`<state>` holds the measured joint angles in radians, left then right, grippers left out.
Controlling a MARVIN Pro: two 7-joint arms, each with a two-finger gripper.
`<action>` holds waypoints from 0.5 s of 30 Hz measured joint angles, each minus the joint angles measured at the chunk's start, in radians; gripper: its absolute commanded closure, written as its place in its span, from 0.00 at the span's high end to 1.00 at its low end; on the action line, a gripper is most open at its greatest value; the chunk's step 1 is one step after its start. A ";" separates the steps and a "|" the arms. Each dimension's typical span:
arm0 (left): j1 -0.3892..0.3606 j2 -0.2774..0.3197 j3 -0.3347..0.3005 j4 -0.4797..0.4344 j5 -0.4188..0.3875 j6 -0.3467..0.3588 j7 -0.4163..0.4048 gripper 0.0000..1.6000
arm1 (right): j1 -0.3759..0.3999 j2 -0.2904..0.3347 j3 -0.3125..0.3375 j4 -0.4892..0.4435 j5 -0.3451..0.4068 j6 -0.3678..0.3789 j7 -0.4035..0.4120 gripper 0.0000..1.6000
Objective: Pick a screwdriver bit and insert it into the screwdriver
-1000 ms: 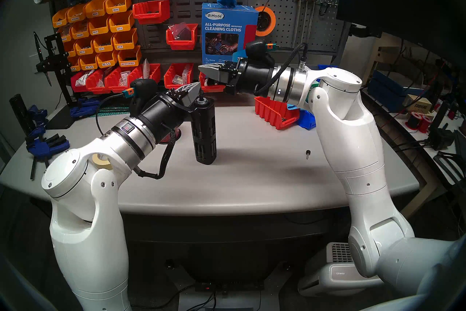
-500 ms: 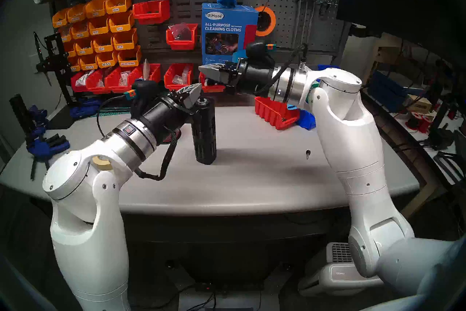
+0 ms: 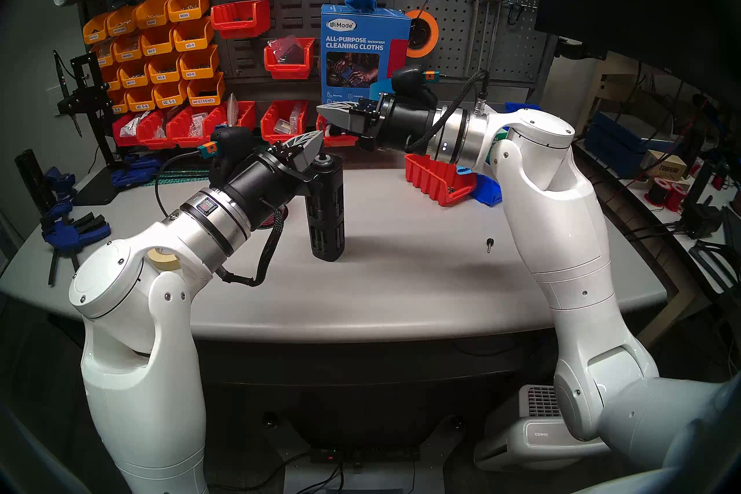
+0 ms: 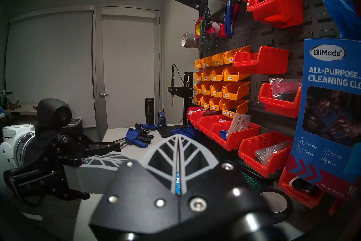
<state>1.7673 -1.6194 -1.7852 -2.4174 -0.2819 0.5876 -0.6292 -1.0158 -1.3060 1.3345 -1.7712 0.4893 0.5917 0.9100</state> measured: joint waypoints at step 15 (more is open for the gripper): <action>0.015 -0.008 -0.002 0.000 0.000 -0.005 -0.002 0.00 | 0.000 -0.002 0.003 0.004 0.000 -0.006 0.002 0.00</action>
<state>1.7825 -1.6270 -1.7876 -2.4174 -0.2814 0.5823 -0.6314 -1.0159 -1.3076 1.3371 -1.7675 0.4894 0.5856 0.9116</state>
